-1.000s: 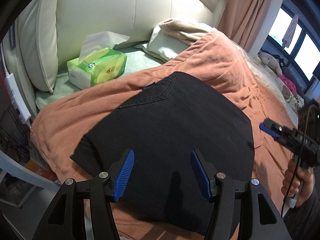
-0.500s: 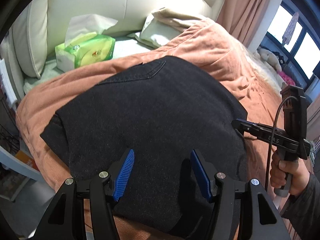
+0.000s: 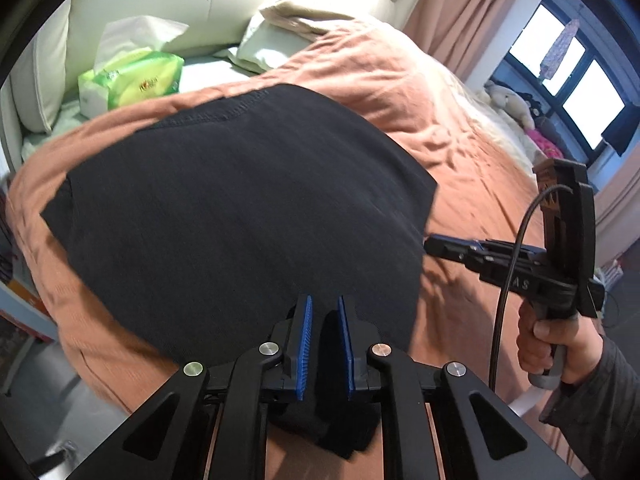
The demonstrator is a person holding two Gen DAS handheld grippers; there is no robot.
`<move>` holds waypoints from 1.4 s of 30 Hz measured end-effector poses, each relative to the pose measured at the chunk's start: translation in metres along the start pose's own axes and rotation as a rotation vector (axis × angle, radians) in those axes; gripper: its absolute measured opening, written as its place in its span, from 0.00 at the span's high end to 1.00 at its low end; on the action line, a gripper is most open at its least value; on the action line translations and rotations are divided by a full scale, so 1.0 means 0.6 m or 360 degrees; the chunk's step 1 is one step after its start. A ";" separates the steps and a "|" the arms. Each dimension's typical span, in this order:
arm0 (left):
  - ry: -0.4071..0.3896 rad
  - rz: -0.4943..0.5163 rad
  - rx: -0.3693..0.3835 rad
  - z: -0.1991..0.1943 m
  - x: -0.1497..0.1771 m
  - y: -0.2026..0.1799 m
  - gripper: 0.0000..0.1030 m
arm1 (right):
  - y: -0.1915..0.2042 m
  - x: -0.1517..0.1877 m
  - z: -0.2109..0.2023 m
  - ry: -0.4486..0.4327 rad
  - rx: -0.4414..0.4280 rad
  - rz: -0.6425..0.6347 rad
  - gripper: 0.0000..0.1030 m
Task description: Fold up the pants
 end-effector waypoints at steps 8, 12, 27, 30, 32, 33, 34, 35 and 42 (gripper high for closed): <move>0.0045 -0.0010 0.0008 -0.032 0.040 -0.035 0.86 | -0.014 0.024 -0.097 0.0000 0.0074 0.0024 0.83; 0.0022 -0.0026 -0.0006 -0.059 0.033 -0.053 0.74 | -0.020 0.024 -0.162 -0.0079 0.0115 0.0038 0.30; -0.0177 0.0205 -0.0154 -0.166 0.028 -0.165 0.02 | 0.005 0.045 -0.394 -0.0225 0.0298 0.0034 0.00; -0.0209 0.0258 -0.0180 -0.182 0.033 -0.188 0.01 | 0.017 0.054 -0.436 -0.0248 0.0310 0.0033 0.00; -0.0230 0.0287 -0.0175 -0.197 0.037 -0.208 0.01 | 0.020 0.060 -0.457 -0.0255 0.0316 0.0033 0.00; -0.0231 0.0297 -0.0179 -0.201 0.037 -0.213 0.01 | 0.023 0.064 -0.474 -0.0266 0.0327 0.0032 0.00; -0.0233 0.0312 -0.0183 -0.208 0.040 -0.222 0.01 | 0.024 0.066 -0.486 -0.0273 0.0334 0.0031 0.00; -0.0233 0.0322 -0.0182 -0.213 0.042 -0.230 0.01 | 0.025 0.068 -0.497 -0.0283 0.0340 0.0030 0.00; -0.0251 0.0367 -0.0139 -0.251 0.058 -0.282 0.01 | 0.045 0.097 -0.582 -0.0330 0.0384 0.0028 0.00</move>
Point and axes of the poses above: each gripper's, at about its wrist camera, not at the fingertips, and z roughly the way its jaws point, y to its left, x to its underside, the point moved 6 cm from there along z, roughly the way its jaws point, and after that the axes turned 11 degrees about -y, right-handed, at the moved point
